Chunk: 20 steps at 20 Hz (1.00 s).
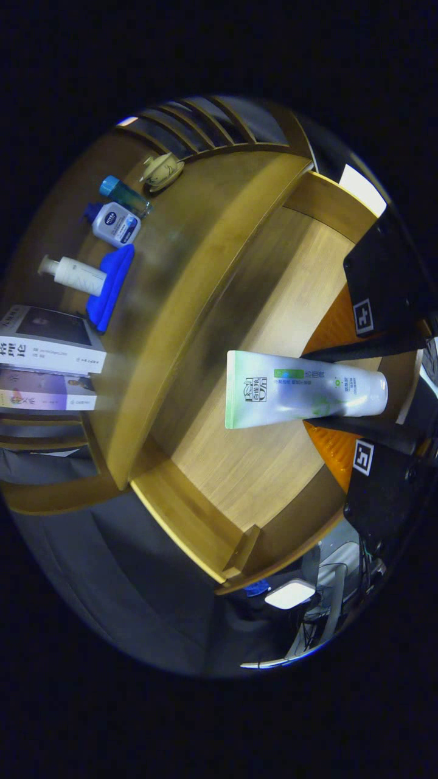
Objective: Pull open the drawer, take out the items inside it, and place them on the countertop above the cabinet.
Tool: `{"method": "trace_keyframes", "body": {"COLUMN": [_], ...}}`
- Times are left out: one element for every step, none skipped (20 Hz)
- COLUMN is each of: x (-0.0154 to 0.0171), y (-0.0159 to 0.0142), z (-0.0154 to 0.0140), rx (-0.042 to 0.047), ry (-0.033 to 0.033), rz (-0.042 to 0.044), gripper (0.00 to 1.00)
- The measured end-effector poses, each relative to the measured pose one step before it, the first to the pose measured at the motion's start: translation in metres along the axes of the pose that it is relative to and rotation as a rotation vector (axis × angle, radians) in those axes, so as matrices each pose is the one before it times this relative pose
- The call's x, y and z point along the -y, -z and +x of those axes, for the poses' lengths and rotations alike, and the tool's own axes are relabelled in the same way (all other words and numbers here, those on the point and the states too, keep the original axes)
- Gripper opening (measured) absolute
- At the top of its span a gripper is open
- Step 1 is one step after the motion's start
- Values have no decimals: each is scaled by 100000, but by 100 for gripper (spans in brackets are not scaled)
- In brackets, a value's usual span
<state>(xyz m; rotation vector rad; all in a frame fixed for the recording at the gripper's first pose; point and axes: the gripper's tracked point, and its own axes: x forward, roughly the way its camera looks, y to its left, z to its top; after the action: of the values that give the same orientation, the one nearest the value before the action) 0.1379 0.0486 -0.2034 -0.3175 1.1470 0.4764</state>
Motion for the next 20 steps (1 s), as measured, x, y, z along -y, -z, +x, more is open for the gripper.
{"method": "trace_keyframes", "body": {"x": [-410, -166, 2, 258, 468, 475, 706, 707, 635, 737, 893, 1030, 998, 864, 907, 812, 689, 559, 296, 296], "y": [-427, -470, -567, -557, -611, -505, -694, -630, -819, -750, -852, -947, -1039, -954, -987, -799, -903, -792, -807, -495], "z": [-773, -709, -604, -493, -426, -200, -42, -59, -8, 46, 130, 199, 242, 176, 276, 330, 428, 571, 421, 393], "rx": [1713, 1807, 1545, 1532, 1564, 1121, 905, 971, 905, 1026, 928, 1497, 1681, 1522, 863, 741, 241, 649, -1, -260], "ry": [-1671, -1163, -661, 22, 1165, 1266, 1322, 873, 66, 229, 578, 1346, 1459, 1305, 1324, 1405, 940, 507, -361, -846], "rz": [1010, 840, 207, 516, 874, 414, 917, 2143, 2978, 3715, 3340, 3279, 2712, 2807, 2501, 2281, 2254, 3146, 3887, 4882], "gripper": [49, 49, 48, 48, 49, 48, 49, 49, 48, 48, 48, 48, 48, 48, 48, 48, 48, 48, 48, 48]}}
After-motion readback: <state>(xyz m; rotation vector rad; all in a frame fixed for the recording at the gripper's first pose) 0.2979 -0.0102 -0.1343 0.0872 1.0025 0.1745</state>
